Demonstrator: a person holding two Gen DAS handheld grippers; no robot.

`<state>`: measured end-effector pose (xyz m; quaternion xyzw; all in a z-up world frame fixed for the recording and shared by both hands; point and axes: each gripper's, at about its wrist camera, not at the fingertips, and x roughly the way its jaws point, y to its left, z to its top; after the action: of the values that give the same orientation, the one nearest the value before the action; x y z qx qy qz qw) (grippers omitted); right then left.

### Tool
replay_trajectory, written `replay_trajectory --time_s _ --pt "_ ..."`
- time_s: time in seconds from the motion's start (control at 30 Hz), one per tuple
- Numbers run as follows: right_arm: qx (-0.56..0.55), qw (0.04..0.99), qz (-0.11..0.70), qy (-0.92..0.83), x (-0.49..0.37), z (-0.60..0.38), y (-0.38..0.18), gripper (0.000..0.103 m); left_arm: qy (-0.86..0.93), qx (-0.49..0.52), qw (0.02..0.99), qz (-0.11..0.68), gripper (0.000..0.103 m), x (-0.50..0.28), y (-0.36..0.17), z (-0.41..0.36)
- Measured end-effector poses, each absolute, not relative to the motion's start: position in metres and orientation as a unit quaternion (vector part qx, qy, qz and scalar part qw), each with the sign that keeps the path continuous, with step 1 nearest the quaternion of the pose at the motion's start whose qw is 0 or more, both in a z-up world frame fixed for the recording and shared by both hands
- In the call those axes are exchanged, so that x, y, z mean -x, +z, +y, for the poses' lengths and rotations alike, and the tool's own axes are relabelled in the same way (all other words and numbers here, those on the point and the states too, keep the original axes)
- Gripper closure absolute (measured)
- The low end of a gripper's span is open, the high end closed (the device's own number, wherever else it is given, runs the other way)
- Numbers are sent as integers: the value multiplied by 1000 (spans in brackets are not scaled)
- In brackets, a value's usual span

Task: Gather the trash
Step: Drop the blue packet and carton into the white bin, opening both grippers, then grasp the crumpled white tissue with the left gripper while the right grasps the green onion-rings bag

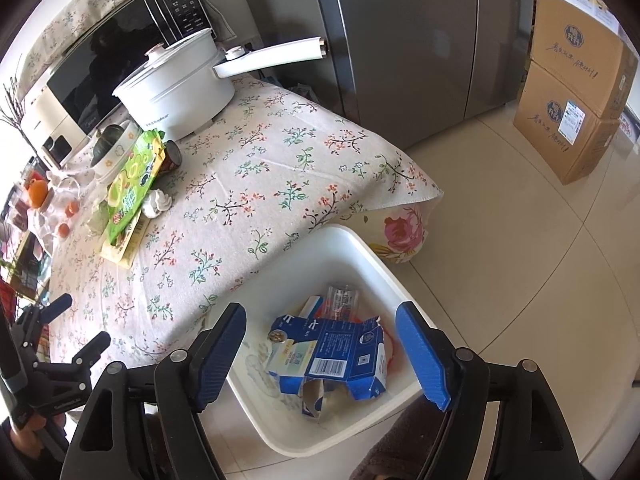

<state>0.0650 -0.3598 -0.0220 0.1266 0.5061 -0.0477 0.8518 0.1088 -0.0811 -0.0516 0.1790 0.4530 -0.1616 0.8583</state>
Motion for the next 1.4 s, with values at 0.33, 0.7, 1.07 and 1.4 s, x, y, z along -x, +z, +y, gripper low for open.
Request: replay_trajectory --time_s 0.33,0.7,1.07,1.4 --pt "-100 859 501 -37 -106 -322 -19 20 -110 -115 873 461 7 -155 -43 -23" --pt "-118 868 483 -12 -165 -268 -27 19 -45 -56 901 428 11 -214 -50 41" --pt "-152 867 473 42 -230 -212 -60 20 -37 3 910 413 21 -260 -79 74" --pt "-230 858 455 65 -275 -203 -95 20 -34 25 909 416 28 -288 -101 77"
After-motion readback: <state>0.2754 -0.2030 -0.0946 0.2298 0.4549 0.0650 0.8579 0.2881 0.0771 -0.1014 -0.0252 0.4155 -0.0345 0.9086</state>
